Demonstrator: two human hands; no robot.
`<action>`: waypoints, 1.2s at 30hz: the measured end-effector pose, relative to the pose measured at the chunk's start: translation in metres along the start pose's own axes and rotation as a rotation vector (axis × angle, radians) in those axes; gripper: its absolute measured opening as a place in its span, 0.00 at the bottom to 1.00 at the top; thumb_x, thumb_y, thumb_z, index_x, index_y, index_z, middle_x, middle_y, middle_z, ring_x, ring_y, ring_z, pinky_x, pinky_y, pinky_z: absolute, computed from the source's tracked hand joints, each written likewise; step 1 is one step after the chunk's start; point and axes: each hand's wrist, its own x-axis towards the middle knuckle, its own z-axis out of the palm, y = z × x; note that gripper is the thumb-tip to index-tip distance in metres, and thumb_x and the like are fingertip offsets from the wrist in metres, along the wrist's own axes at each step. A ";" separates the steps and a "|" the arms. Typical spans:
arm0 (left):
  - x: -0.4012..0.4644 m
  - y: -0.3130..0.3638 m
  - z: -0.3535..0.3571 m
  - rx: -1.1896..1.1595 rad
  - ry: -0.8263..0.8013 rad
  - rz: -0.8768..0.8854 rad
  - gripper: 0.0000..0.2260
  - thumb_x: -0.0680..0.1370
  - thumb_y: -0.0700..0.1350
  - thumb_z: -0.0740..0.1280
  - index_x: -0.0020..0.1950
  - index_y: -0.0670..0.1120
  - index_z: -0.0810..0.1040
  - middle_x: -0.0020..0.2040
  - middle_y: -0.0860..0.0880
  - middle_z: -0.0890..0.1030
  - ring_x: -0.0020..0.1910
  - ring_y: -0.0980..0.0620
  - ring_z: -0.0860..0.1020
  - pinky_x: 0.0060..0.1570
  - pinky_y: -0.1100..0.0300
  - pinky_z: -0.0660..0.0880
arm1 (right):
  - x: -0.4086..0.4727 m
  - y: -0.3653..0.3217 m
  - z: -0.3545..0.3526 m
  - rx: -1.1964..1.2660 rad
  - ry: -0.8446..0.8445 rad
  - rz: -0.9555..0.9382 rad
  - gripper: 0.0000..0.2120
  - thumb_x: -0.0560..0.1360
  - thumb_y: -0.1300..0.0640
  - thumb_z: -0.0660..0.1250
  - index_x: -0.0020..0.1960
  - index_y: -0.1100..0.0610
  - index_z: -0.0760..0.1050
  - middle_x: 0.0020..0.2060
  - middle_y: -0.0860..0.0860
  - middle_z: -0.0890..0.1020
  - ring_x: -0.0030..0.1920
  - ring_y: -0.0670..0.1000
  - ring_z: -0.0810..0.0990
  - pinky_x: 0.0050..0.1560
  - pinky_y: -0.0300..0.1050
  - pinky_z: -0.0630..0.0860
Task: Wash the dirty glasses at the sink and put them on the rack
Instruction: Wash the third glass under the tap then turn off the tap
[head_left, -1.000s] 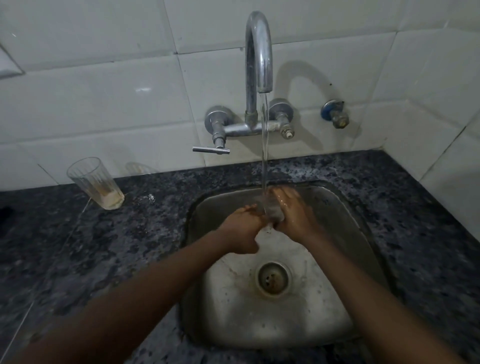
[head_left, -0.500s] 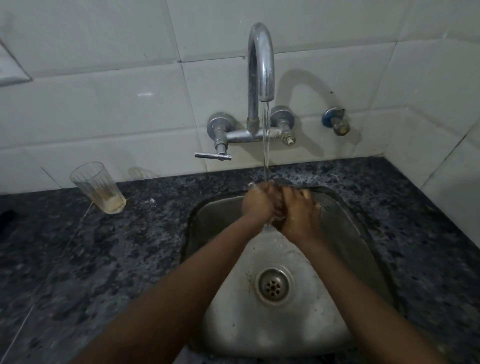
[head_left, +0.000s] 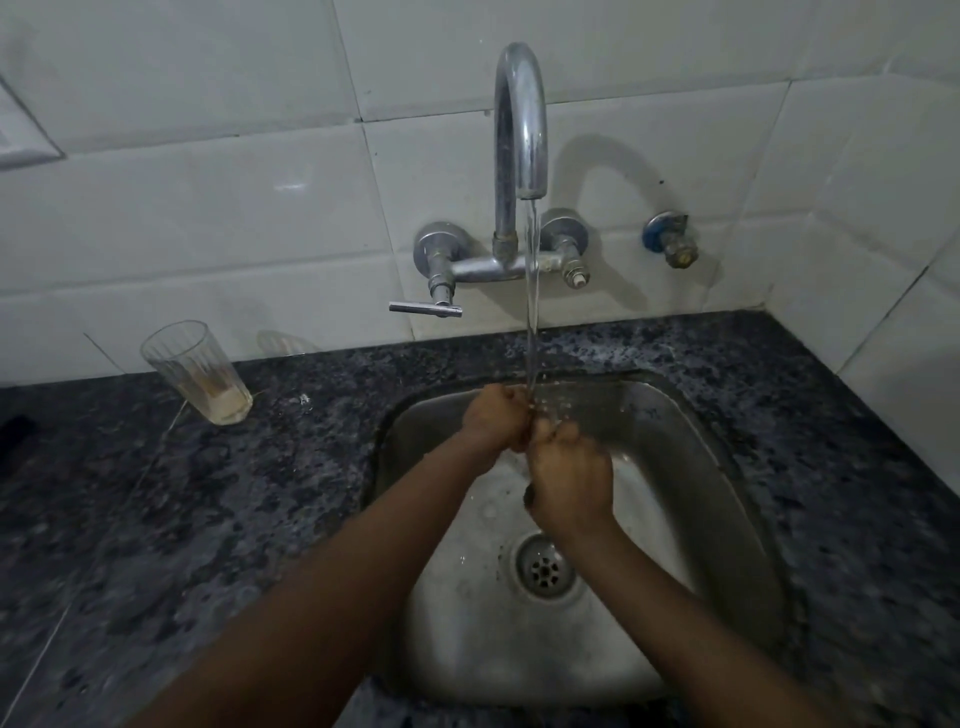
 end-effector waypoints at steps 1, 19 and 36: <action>-0.001 0.001 0.001 0.072 0.023 -0.020 0.12 0.78 0.40 0.59 0.40 0.39 0.79 0.38 0.39 0.82 0.40 0.42 0.81 0.47 0.49 0.78 | -0.002 -0.003 0.000 -0.016 -0.003 -0.002 0.30 0.68 0.57 0.71 0.64 0.59 0.61 0.54 0.59 0.76 0.50 0.59 0.79 0.45 0.48 0.76; -0.007 -0.013 0.004 -0.298 0.059 0.001 0.21 0.80 0.46 0.57 0.29 0.44 0.75 0.18 0.51 0.76 0.19 0.58 0.74 0.24 0.65 0.70 | 0.007 0.028 -0.003 0.881 -0.471 0.149 0.32 0.63 0.57 0.76 0.63 0.58 0.67 0.48 0.57 0.81 0.46 0.56 0.81 0.45 0.49 0.79; -0.013 -0.002 -0.008 -0.415 -0.080 0.157 0.18 0.76 0.48 0.66 0.28 0.42 0.76 0.18 0.49 0.76 0.18 0.55 0.74 0.22 0.65 0.72 | 0.003 0.044 -0.009 1.595 -0.674 0.309 0.10 0.71 0.64 0.68 0.52 0.59 0.75 0.45 0.61 0.82 0.36 0.55 0.82 0.41 0.48 0.79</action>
